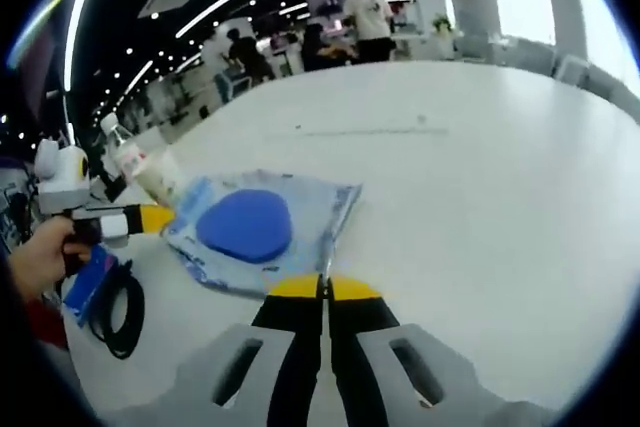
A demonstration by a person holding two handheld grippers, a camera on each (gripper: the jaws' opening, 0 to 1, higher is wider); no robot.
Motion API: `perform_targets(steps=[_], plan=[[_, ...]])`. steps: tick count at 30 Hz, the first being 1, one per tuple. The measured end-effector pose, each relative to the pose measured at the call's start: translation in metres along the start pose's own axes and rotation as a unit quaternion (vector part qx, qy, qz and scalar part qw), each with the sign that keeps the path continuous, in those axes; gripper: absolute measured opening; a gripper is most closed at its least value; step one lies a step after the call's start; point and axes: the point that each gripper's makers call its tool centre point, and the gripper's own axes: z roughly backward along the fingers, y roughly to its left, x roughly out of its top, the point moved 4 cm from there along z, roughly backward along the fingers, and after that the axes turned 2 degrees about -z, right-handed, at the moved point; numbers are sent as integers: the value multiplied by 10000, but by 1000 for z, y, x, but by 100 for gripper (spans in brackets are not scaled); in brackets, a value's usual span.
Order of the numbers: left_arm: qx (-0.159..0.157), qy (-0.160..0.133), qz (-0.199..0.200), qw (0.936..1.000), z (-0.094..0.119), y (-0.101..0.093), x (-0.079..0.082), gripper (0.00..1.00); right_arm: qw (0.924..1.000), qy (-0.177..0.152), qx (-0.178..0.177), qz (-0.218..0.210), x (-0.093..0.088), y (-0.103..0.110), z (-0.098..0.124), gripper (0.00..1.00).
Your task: Arrange the tabletop items into an orderly group along one side of the table until the central work area is clear of visible clutter.
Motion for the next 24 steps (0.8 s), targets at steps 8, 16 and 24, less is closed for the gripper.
perform_targets(steps=[8, 16, 24], plan=[[8, -101, -324, 9994, 2, -3, 2, 0, 9994, -101, -87, -315, -1, -3, 0, 4], [10, -105, -482, 9988, 10, -5, 4, 17, 9971, -334, 1, -681, -1, 1, 5, 26], [-406, -68, -420, 9983, 31, -19, 4, 25, 9941, -553, 221, -908, 12, 9, 20, 47]])
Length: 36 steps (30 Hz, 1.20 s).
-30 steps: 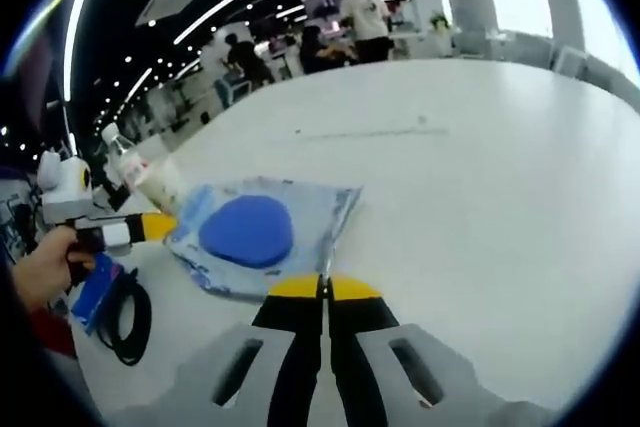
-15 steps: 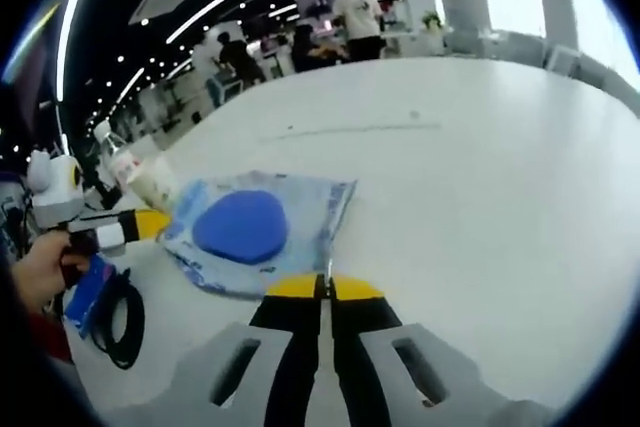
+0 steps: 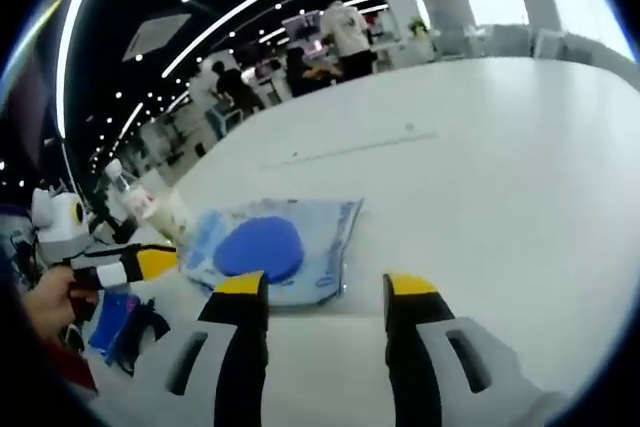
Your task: Arrange the tabletop items into an orderly group along one side of the table until the central work area is clear of visible clutter.
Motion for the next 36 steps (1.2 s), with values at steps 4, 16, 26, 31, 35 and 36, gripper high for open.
perform_targets(steps=[4, 16, 26, 31, 35, 36], plan=[[-223, -73, -159, 9996, 14, -9, 3, 31, 9999, -15, 101, 24, 2, 10, 9, 55], [-629, -384, -341, 9967, 47, -24, 19, 58, 9988, -42, 467, 122, 4, 35, 29, 79], [-961, -584, -305, 9932, 76, -39, 27, 88, 9982, 106, 580, 135, -2, 50, 43, 88], [-913, -563, -430, 9933, 87, -37, 22, 99, 9980, 167, 584, 185, -6, 57, 50, 88], [-915, -560, -555, 9927, 96, -38, 19, 99, 9975, 226, 615, 252, -11, 62, 52, 88], [-924, -532, -596, 9925, 98, -38, 18, 99, 9973, 240, 625, 301, -12, 64, 53, 88]])
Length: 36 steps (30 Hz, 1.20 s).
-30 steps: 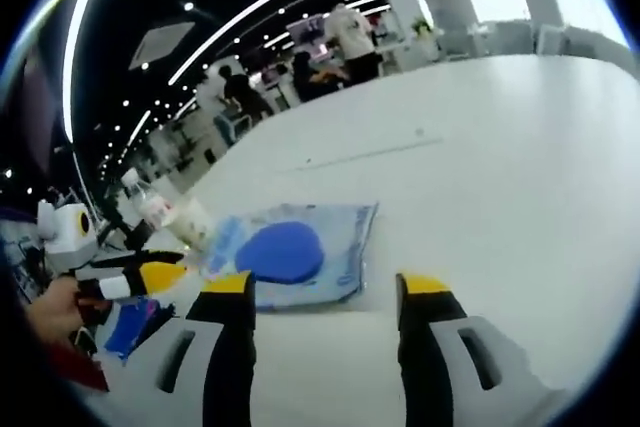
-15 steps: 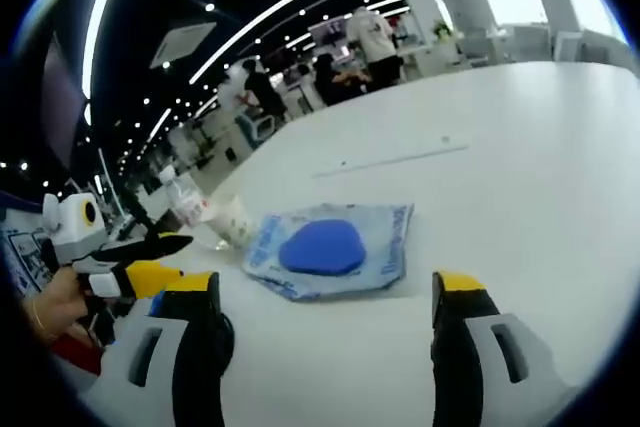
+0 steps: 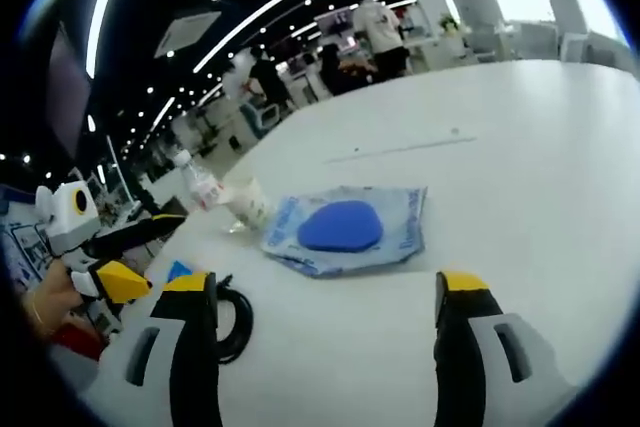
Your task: Arrange the tabletop items into an orderly group along one side of the table until the central work area is clear of visible clutter.
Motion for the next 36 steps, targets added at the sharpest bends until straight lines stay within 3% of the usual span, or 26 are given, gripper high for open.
perform_targets(steps=[6, 13, 26, 36], plan=[[-165, -22, -89, 9998, 15, -7, 2, 100, 9994, 132, 198, 260, -8, 19, 1, 88], [-221, -102, -205, 9995, 30, -8, 8, 100, 9988, 153, 389, 253, -15, 38, -1, 87], [-187, -11, -601, 9980, 60, -3, 2, 100, 9959, 334, 775, 317, -31, 81, -11, 87], [-308, -107, -621, 9975, 80, -1, -3, 100, 9927, 486, 1053, 322, -45, 114, -17, 85]])
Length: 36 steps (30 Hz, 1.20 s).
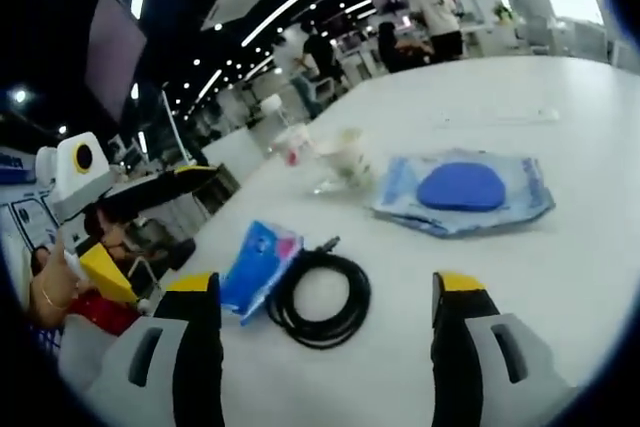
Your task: Arrange the tabletop items into an orderly group along one side of the table until the central work area is clear of visible clutter.
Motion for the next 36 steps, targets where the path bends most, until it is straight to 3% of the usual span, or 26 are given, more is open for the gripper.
perform_targets(steps=[19, 36], plan=[[10, 236, -229, 9995, 31, 4, -24, 100, 9985, 335, 422, 26, -25, 46, -26, 81], [14, 413, -480, 9980, 51, 9, -40, 100, 9967, 553, 587, -9, -39, 58, -39, 77]])
